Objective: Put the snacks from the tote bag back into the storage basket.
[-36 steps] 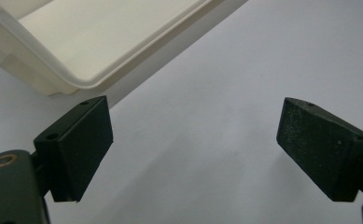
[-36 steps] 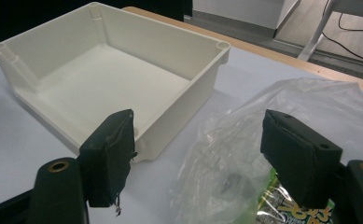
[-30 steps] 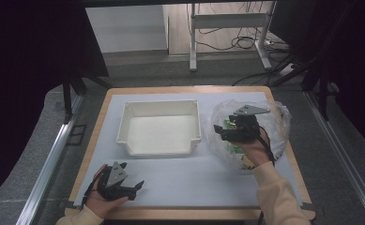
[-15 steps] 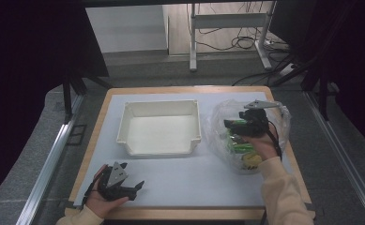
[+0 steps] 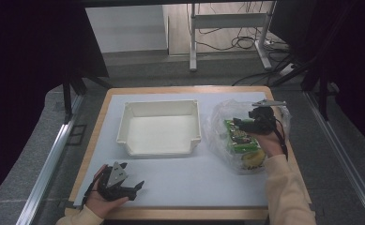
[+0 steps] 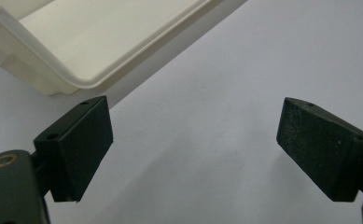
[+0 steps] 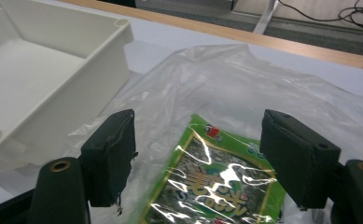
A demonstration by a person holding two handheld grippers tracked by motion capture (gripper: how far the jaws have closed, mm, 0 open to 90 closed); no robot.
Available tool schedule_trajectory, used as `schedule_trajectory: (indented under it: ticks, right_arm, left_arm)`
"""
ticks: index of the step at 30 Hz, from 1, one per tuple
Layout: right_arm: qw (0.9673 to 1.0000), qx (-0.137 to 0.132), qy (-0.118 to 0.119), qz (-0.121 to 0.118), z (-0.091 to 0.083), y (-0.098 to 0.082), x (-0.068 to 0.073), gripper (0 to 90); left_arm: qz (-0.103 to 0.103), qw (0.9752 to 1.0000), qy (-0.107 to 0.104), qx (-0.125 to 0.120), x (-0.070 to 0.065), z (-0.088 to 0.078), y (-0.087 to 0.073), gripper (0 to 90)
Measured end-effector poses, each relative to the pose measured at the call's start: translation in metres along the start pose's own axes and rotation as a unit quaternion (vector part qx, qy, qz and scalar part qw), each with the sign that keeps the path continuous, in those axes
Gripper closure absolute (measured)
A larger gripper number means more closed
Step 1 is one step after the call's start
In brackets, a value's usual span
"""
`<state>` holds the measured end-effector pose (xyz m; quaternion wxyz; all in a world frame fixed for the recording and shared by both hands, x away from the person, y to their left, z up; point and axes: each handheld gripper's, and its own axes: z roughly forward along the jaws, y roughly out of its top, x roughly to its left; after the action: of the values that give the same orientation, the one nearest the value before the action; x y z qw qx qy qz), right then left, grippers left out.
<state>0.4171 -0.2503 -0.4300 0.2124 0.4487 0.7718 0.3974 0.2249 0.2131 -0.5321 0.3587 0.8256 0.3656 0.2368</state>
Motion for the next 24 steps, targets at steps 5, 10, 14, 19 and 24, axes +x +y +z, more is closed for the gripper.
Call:
schedule_trajectory:
  ticks: [5,10,14,19,24]
  right_arm:
    - [0.9999,0.008,-0.005,0.014,0.000,-0.004,-0.012,28.2]
    - [0.9994,0.019,-0.009,0.027,0.001,-0.007,-0.023,28.7]
    - [0.9988,0.032,-0.014,0.035,0.002,-0.011,-0.031,29.6]
    - [0.9979,0.048,-0.017,0.041,0.007,-0.017,-0.038,31.1]
    - [0.9969,0.062,-0.013,0.048,0.011,-0.021,-0.042,33.5]
  left_arm:
    - [-0.001,1.0000,0.001,-0.001,0.000,-0.001,0.000,10.9]
    - [0.001,1.0000,0.001,-0.002,0.001,-0.001,0.000,10.9]
    - [0.001,1.0000,0.002,-0.002,0.000,-0.001,0.000,10.9]
    - [0.001,1.0000,0.002,-0.003,0.000,-0.001,0.000,10.9]
    - [-0.001,1.0000,0.001,-0.004,0.001,-0.001,0.000,10.9]
